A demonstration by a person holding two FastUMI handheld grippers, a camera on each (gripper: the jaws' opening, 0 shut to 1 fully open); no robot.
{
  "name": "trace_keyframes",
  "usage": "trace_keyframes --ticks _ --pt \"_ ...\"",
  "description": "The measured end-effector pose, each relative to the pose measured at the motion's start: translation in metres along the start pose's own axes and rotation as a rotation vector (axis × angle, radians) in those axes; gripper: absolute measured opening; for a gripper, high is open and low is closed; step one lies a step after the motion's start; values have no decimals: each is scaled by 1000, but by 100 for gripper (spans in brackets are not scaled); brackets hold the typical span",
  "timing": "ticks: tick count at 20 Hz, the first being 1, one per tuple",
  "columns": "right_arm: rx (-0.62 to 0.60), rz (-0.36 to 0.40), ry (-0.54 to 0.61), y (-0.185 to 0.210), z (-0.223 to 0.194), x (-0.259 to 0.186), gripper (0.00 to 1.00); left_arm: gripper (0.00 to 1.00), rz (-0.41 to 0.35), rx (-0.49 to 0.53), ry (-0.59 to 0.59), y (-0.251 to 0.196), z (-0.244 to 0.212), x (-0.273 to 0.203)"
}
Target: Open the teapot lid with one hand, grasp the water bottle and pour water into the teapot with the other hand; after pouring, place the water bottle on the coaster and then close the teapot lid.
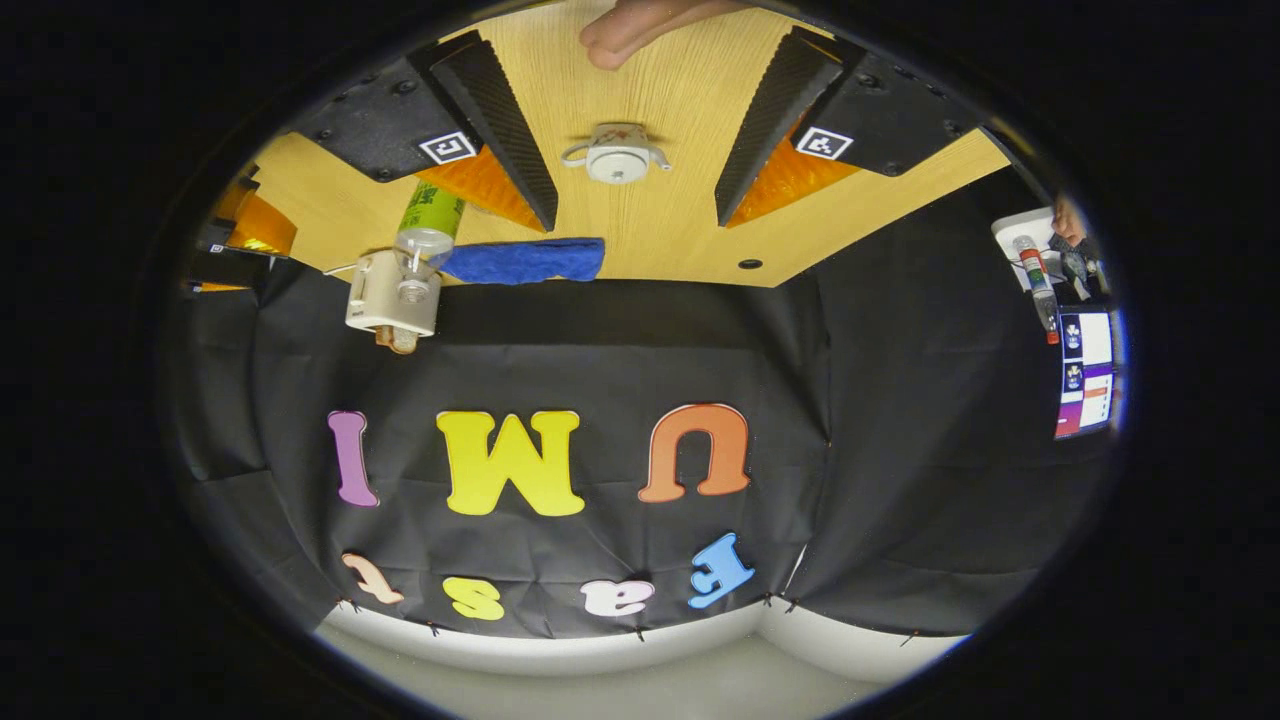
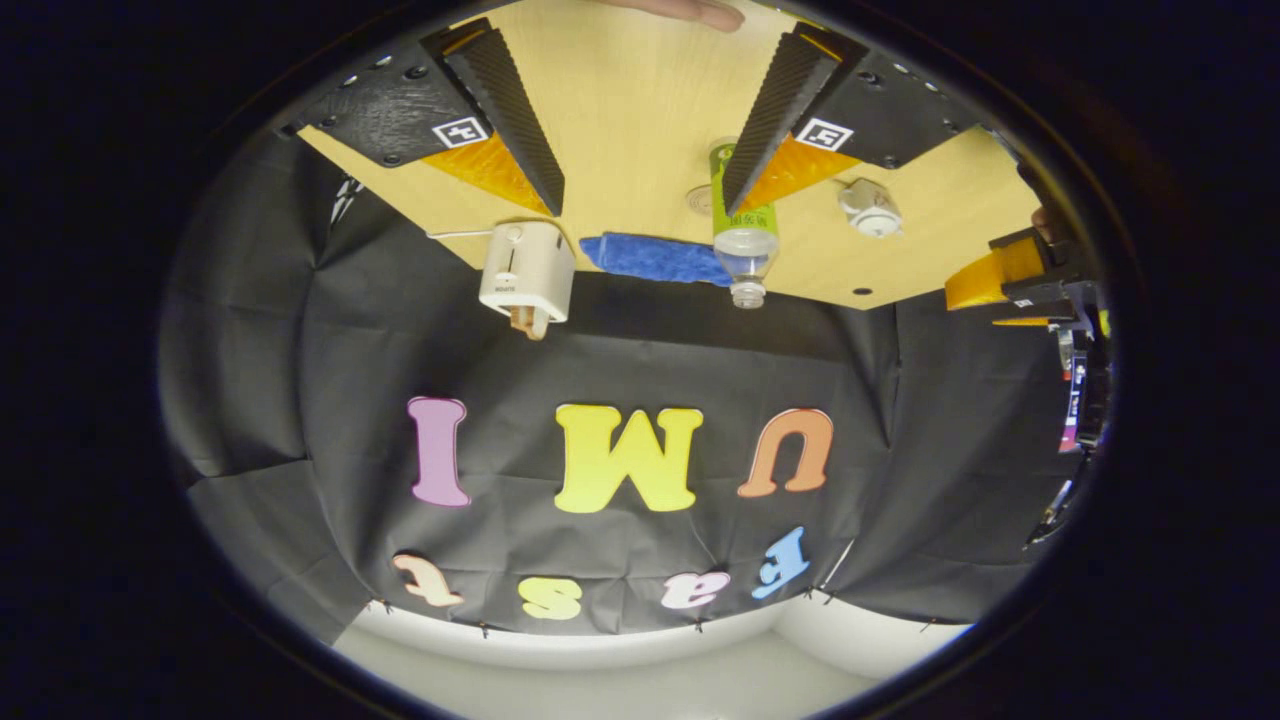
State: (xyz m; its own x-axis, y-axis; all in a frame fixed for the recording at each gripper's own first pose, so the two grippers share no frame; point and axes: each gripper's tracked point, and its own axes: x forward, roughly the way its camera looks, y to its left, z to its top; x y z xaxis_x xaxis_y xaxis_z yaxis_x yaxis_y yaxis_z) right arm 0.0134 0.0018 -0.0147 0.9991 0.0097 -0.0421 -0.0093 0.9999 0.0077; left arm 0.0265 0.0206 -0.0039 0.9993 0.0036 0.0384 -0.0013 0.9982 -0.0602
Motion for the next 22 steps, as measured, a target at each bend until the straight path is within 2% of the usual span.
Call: trace_keyframes --ticks 2,5,7,8,12,14,15,16,19,21,22 --pt "6 2 -1 -3 -1 2 95 100 18 22 -10 4 -8 15" --pt "4 -10 3 -13 -3 8 95 100 -5 31 17 -2 -31 41" --pt "9 -46 9 -26 -6 13 95 100 36 85 15 9 -41 60" --pt "14 -54 15 -29 -8 16 97 100 33 95 17 7 -45 69" --pt "44 -62 61 -34 -21 26 95 99 -43 73 99 -14 -74 98" --pt "41 -68 67 -35 -23 27 98 98 -83 49 139 -23 -85 104" --pt "38 -69 67 -34 -24 28 98 94 -82 42 144 -23 -87 108" --pt "31 -66 66 -33 -24 29 95 82 -76 41 149 -22 -90 109" --pt "7 -54 67 -27 -27 30 98 74 -71 47 153 -22 -94 117" --pt "-5 -51 71 -24 -30 31 95 59 -87 30 168 -25 -101 121" --pt "-3 -63 74 -25 -30 33 95 43 -97 20 155 -27 -97 120"
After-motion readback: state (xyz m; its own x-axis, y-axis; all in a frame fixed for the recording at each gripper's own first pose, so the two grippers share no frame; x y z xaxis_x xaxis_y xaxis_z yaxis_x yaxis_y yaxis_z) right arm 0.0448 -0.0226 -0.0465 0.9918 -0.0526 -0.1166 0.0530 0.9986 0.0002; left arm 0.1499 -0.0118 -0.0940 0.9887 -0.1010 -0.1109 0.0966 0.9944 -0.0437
